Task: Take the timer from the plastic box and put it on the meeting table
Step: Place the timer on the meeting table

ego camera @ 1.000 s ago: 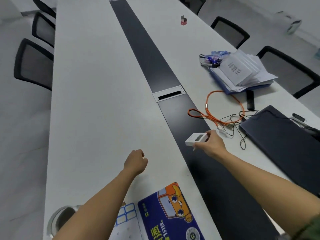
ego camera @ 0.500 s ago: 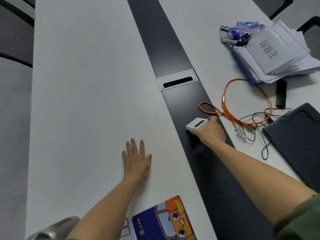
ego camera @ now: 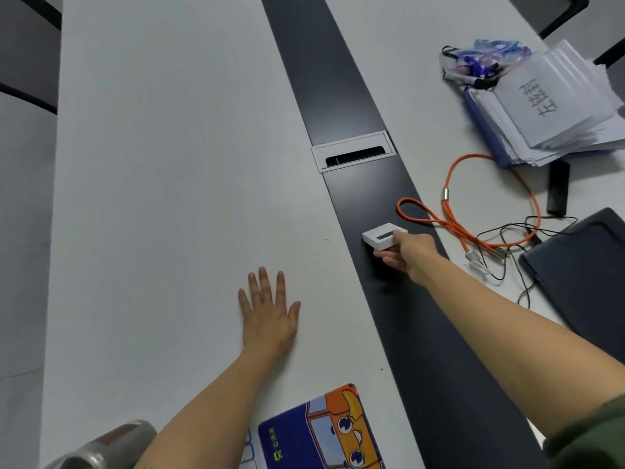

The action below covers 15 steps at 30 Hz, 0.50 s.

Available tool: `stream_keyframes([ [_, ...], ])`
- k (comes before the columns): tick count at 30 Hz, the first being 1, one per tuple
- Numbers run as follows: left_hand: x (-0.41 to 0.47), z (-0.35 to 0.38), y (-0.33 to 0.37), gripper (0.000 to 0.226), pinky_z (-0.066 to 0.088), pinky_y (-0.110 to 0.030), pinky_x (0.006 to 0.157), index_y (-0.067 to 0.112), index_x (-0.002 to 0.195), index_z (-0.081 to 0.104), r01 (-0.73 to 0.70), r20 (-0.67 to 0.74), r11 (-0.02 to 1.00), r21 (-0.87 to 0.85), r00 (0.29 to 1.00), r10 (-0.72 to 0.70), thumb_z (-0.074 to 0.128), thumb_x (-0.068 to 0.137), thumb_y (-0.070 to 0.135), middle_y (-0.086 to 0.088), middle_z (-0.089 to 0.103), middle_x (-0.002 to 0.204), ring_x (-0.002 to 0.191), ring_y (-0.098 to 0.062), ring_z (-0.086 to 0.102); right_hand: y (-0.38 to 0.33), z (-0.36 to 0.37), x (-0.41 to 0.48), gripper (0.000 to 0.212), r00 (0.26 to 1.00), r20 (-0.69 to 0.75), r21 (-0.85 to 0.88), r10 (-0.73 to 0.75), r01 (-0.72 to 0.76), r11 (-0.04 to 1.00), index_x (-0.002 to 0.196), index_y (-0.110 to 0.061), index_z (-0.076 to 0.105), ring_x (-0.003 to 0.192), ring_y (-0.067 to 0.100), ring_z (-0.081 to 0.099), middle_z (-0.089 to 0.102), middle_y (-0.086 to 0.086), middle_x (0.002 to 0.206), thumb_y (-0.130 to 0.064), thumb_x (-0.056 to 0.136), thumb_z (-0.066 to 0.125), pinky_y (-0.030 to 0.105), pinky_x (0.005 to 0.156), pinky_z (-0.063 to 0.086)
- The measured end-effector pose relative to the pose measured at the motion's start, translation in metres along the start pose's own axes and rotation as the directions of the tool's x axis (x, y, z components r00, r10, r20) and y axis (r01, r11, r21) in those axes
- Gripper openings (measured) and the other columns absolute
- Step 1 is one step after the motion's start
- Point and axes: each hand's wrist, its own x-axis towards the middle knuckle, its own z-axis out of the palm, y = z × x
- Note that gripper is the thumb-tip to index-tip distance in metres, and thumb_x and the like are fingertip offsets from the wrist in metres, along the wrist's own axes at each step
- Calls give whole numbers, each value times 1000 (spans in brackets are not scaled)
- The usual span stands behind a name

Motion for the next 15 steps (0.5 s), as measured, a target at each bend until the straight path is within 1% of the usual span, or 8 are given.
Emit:
stream_keyframes([
  [2,0,0,1,67,-11,-53,119,23,142,-29,2,7,1000,-3,1000,-2,10,98,54,-11,-33,154,145,-33,-27,-6,7,4,35,1000,12,24,-4,3,1000,129,1,49,74,25,75,71,22,100,-16,98,49,28,61,60],
  [3,1,-1,1,67,-11,-54,119,22,142,-29,4,10,1000,1,1000,-4,10,98,54,-10,-36,152,145,-33,-28,-9,11,5,35,1000,15,27,-11,10,1000,129,2,49,73,25,75,71,22,99,-16,98,49,28,61,60],
  [6,1,0,0,67,-10,-55,119,22,141,-31,3,10,1000,14,1000,-3,9,98,54,-10,-39,147,144,-34,-28,-16,21,10,36,999,20,31,-24,24,999,131,1,48,73,25,74,70,23,102,-14,98,47,25,52,60],
  [9,2,6,-4,66,-14,-55,117,22,142,-31,-2,-15,1000,22,1000,2,3,95,55,-11,-38,149,143,-34,-30,-21,26,13,37,1000,17,33,-26,26,999,133,0,45,73,23,74,70,22,104,-13,98,46,25,49,59],
  [12,3,10,-5,69,-17,-54,114,22,143,-29,-1,-38,1000,29,999,2,-6,88,56,-12,-35,152,140,-31,-34,-25,28,16,38,999,10,36,-47,47,998,134,-1,44,72,23,75,70,22,103,-12,98,46,24,47,58],
  [15,4,15,-7,69,-15,-54,115,21,146,-23,-13,-57,999,31,998,14,0,91,56,-13,-28,156,143,-31,-32,-29,30,20,36,998,-2,45,-58,58,997,132,-2,47,70,22,75,71,20,102,-14,98,47,25,52,60],
])
